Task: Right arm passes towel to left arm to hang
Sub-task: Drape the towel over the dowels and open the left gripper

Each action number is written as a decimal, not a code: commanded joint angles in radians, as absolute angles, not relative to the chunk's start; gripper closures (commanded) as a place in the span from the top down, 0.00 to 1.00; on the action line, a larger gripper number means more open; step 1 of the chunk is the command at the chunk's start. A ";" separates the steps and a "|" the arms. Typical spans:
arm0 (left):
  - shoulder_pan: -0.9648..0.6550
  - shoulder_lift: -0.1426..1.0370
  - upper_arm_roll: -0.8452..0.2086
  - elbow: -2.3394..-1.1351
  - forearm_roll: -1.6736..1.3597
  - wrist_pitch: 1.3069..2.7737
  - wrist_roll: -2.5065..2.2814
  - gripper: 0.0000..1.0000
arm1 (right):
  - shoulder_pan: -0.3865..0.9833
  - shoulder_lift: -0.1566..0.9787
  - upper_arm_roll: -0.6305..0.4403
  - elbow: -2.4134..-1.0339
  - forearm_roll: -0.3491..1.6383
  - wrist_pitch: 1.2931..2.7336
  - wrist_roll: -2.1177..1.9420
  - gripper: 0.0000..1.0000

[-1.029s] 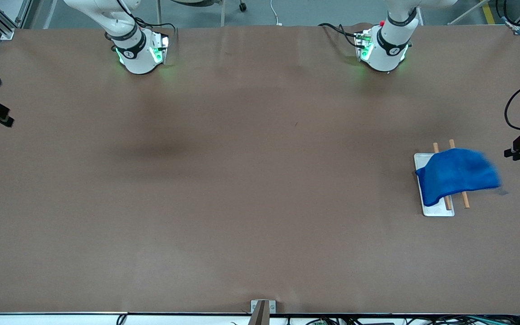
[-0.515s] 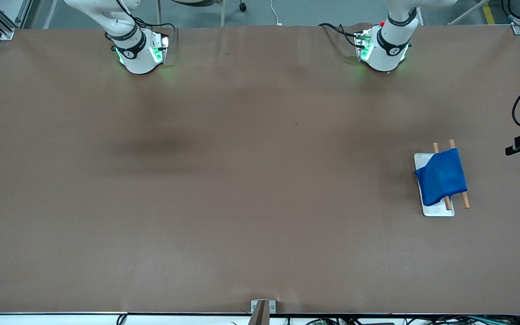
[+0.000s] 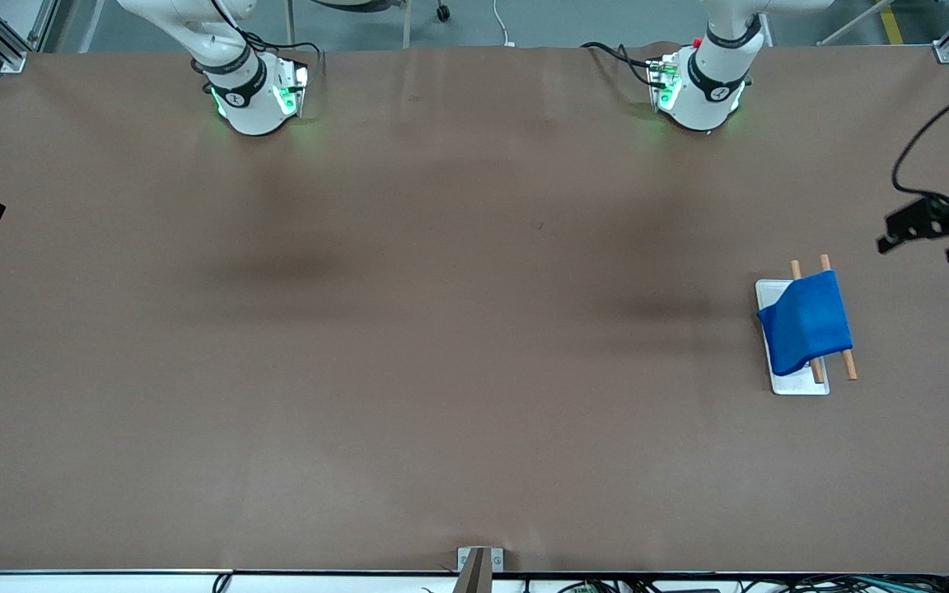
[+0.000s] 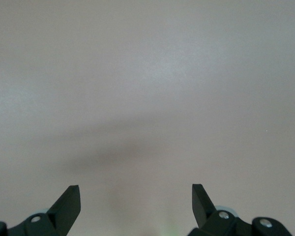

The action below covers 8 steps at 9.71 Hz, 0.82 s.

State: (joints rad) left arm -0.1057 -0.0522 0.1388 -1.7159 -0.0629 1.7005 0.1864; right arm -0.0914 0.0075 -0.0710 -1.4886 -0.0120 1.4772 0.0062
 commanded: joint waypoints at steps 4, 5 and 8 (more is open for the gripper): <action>-0.104 -0.020 0.080 -1.481 -0.040 1.474 0.054 1.00 | -0.107 -0.008 -0.069 -1.503 0.008 1.479 0.012 1.00; -0.106 -0.018 0.081 -1.474 -0.038 1.459 0.001 1.00 | -0.107 -0.008 -0.069 -1.505 0.009 1.479 0.017 1.00; -0.098 -0.002 0.078 -1.462 -0.035 1.440 0.006 1.00 | -0.106 -0.008 -0.069 -1.505 0.012 1.477 0.025 1.00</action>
